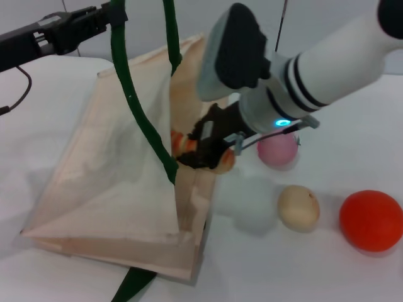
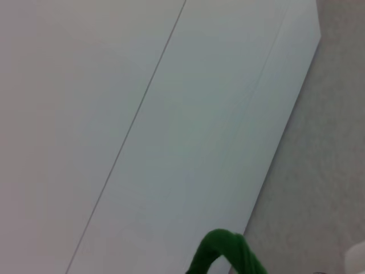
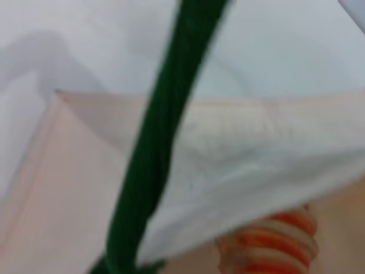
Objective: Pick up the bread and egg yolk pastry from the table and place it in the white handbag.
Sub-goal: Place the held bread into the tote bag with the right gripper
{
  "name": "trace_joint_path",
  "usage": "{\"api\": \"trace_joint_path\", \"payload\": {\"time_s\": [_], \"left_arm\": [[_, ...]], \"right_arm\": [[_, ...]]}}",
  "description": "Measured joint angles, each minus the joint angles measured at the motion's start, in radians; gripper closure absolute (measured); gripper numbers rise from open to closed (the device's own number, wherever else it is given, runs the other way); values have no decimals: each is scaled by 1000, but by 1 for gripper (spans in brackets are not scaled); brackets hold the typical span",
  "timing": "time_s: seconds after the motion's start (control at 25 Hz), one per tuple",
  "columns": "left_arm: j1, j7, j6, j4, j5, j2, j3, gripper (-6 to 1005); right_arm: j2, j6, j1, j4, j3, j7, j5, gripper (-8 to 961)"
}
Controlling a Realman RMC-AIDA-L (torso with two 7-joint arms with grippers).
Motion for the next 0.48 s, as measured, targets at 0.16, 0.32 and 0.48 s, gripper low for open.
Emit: {"api": "trace_joint_path", "payload": {"time_s": [0.16,0.32,0.48], "left_arm": [[-7,0,0,-2,0,0,0,865],[-12,0,0,-8,0,0,0,865],[-21,0,0,-14,-2,0,0,865]], "right_arm": [[2,-73,37,25,-78,2,61,598],[3,-127,62,60,-130,4,101,606],[5,-185,89,100,-188,29,127,610]]}}
